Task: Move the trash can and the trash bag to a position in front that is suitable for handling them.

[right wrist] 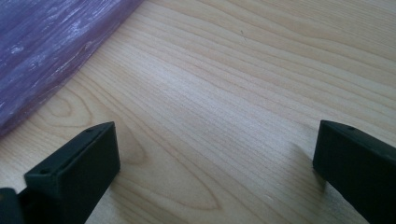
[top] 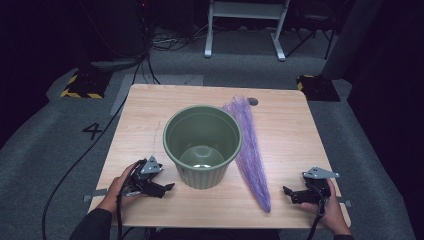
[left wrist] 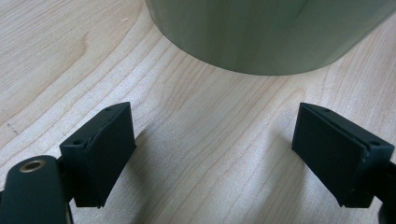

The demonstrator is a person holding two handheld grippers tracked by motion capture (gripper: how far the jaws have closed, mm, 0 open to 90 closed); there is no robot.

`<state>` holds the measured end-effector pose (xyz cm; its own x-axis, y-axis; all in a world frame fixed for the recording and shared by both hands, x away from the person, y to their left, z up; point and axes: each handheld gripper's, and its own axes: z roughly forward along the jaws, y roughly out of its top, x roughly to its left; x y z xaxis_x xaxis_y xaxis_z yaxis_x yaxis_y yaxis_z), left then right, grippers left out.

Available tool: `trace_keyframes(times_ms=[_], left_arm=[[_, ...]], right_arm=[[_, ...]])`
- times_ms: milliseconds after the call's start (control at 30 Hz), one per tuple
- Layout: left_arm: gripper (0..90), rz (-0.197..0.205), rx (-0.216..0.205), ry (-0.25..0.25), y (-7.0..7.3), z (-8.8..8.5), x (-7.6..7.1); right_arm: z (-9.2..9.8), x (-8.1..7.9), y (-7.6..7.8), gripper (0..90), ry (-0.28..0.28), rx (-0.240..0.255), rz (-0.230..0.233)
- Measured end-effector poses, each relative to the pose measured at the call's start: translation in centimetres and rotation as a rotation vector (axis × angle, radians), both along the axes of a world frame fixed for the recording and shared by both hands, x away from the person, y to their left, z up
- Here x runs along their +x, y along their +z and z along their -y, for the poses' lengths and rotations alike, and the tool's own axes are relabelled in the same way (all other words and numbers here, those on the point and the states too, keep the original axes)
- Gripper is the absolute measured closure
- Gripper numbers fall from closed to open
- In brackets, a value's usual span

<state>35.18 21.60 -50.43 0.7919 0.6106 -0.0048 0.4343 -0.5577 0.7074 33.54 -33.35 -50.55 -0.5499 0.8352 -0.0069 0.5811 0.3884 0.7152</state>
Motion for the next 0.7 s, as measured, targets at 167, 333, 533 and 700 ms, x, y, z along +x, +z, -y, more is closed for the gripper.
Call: trace_keyframes(times_ms=[167, 333, 533, 700], left_arm=[[12.9, 0.015, 0.003, 0.006, 0.0, 0.1, -0.2], [13.0, 0.0, -0.002, 0.037, 0.0, -0.3, -0.7], [13.0, 0.002, -0.002, 0.031, 0.0, -1.1, -1.4], [12.8, 0.0, -0.001, 0.008, 0.0, -1.4, -1.5]], right_arm=[[0.0, 0.0, 0.0, 0.5, 0.022, 0.001, -0.001], [0.0, 0.0, 0.0, 2.8, 0.042, 0.002, 0.005], [-0.1, -0.1, 0.2, 16.6, 0.052, 0.021, 0.024], [-0.3, -0.4, 0.6, 15.9, 0.068, 0.054, 0.043]])
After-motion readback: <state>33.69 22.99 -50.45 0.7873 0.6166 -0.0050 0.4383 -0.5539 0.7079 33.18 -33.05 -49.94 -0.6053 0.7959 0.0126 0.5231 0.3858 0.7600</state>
